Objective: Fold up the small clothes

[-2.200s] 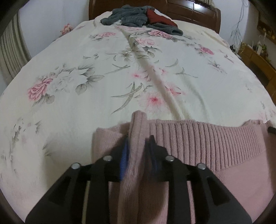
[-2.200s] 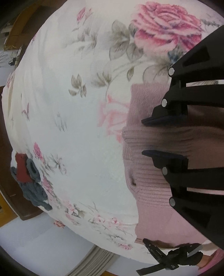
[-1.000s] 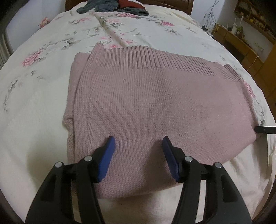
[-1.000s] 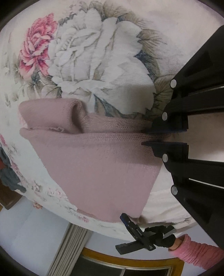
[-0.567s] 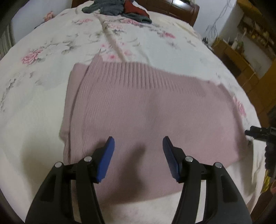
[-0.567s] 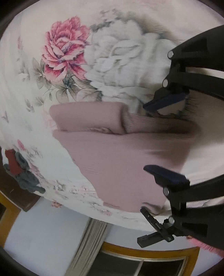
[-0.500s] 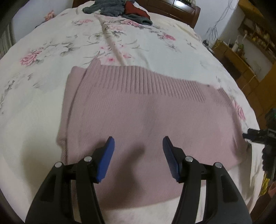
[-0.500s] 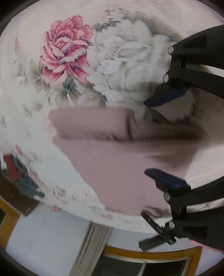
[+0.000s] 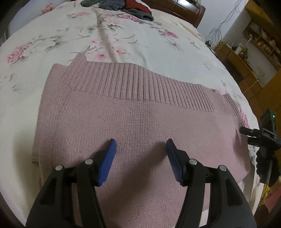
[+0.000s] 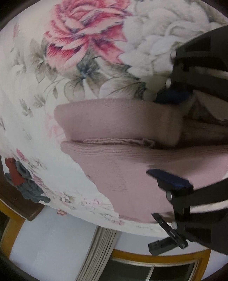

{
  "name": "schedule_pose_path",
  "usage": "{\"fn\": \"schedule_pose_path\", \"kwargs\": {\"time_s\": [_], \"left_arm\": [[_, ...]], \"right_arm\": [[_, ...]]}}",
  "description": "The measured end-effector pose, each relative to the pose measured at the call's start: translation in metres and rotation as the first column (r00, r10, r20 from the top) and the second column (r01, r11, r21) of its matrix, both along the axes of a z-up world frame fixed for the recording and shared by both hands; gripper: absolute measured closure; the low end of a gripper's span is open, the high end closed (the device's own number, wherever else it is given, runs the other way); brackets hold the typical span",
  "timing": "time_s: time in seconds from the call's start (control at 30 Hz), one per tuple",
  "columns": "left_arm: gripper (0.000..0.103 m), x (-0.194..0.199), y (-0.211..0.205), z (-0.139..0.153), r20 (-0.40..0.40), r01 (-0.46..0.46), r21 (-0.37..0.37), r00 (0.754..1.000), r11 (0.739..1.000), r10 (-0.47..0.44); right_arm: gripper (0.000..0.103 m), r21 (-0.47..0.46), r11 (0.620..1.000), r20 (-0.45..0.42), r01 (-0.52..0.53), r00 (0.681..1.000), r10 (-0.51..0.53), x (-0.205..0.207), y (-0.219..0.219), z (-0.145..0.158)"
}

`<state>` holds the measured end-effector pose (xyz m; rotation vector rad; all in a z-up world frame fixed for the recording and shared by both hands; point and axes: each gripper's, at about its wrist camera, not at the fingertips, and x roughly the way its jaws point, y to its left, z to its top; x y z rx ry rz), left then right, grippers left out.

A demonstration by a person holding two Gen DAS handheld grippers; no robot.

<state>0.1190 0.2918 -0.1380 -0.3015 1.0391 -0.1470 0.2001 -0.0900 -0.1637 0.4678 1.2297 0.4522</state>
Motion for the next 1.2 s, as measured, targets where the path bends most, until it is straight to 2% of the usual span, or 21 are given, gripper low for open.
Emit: {"fn": "schedule_pose_path", "kwargs": {"time_s": [0.03,0.13,0.2,0.57,0.73,0.93,1.07,1.2], "left_arm": [[0.044,0.0,0.0,0.0,0.001,0.006,0.003,1.0,1.0,-0.006],[0.044,0.0,0.0,-0.001,0.004,0.017,0.003,1.0,1.0,-0.017],[0.044,-0.001,0.001,-0.002,0.004,0.019,-0.006,1.0,1.0,-0.019],[0.044,-0.001,0.002,-0.008,0.012,0.023,-0.01,1.0,1.0,-0.023],[0.041,-0.001,-0.003,-0.008,0.011,0.023,0.013,1.0,1.0,-0.023],[0.041,-0.009,0.004,0.003,0.004,0.004,-0.024,1.0,1.0,-0.004],[0.04,-0.022,0.017,0.01,0.016,-0.013,-0.05,1.0,0.999,0.014],[0.04,-0.034,0.033,0.017,0.035,-0.029,-0.086,0.999,0.996,0.032]], "right_arm": [[0.059,0.008,1.0,0.0,0.004,1.0,-0.004,0.001,0.0,-0.001],[0.075,0.031,1.0,0.008,0.005,1.0,-0.005,0.0,-0.001,-0.001],[0.077,0.038,0.999,0.032,-0.01,0.999,0.009,-0.002,-0.001,0.005],[0.078,-0.014,1.0,0.019,0.004,1.0,-0.003,-0.004,0.002,-0.001],[0.078,-0.075,0.997,0.01,0.009,1.0,-0.009,-0.003,0.011,0.006],[0.079,-0.132,0.991,0.033,0.001,0.999,0.003,-0.003,0.03,0.036],[0.08,-0.204,0.978,0.053,-0.036,0.997,0.048,-0.001,0.06,0.061],[0.08,-0.306,0.947,0.064,-0.1,0.99,0.125,0.0,0.11,0.083]]}}
